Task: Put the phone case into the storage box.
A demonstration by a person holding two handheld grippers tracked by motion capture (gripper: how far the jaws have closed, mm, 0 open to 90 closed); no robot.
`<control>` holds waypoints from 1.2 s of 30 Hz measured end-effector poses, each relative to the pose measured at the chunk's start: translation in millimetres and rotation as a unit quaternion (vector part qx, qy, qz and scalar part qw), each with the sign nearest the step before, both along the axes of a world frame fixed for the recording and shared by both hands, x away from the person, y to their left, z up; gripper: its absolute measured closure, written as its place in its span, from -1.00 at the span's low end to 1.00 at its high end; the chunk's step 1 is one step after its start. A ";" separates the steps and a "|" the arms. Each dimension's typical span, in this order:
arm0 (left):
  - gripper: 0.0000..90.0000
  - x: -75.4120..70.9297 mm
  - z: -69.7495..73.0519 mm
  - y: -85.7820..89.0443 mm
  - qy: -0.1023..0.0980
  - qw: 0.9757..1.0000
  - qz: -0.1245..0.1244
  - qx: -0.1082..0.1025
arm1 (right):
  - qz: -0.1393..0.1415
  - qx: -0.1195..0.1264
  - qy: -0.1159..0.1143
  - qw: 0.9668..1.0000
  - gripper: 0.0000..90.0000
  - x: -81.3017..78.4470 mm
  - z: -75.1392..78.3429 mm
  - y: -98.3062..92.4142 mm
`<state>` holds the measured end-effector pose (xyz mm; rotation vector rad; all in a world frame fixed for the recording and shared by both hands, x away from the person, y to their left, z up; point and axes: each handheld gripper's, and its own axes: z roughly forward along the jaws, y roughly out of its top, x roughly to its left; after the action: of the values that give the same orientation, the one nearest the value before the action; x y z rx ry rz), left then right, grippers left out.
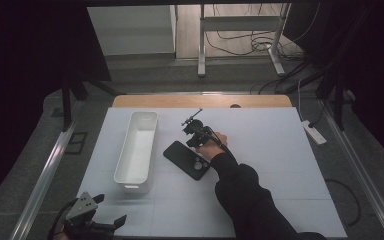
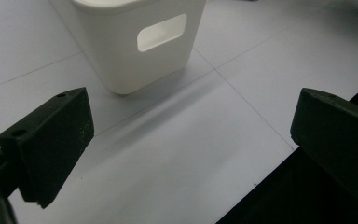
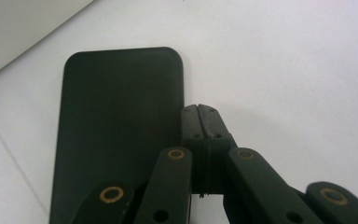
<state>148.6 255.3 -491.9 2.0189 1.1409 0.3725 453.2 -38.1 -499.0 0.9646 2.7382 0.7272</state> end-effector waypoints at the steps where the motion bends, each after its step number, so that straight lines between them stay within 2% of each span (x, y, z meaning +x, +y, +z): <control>1: -1.00 0.0 0.0 0.0 0.000 1.000 0.000 0.000 | 0.000 -0.002 -0.001 1.000 1.00 1.5 -1.3 1.1; 13: -1.00 0.0 -0.1 -0.1 0.000 1.000 0.000 0.000 | -0.010 -0.008 0.002 1.000 1.00 14.2 -12.1 11.8; 17: -1.00 0.0 -0.1 0.0 0.000 1.000 0.000 0.001 | -0.007 0.000 0.003 1.000 1.00 15.7 -13.8 15.2; 28: -1.00 0.0 -0.1 -0.2 0.000 1.000 -0.001 0.002 | 0.019 -0.006 0.006 1.000 1.00 7.2 -13.9 23.7; 36: -0.99 0.1 -0.1 -0.4 0.001 1.000 0.000 0.003 | 0.045 -0.005 0.011 0.999 1.00 -7.3 -14.4 29.2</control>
<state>148.7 255.0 -492.1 2.0247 1.1406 0.3746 445.9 -8.8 -513.4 0.8566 2.8168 0.7206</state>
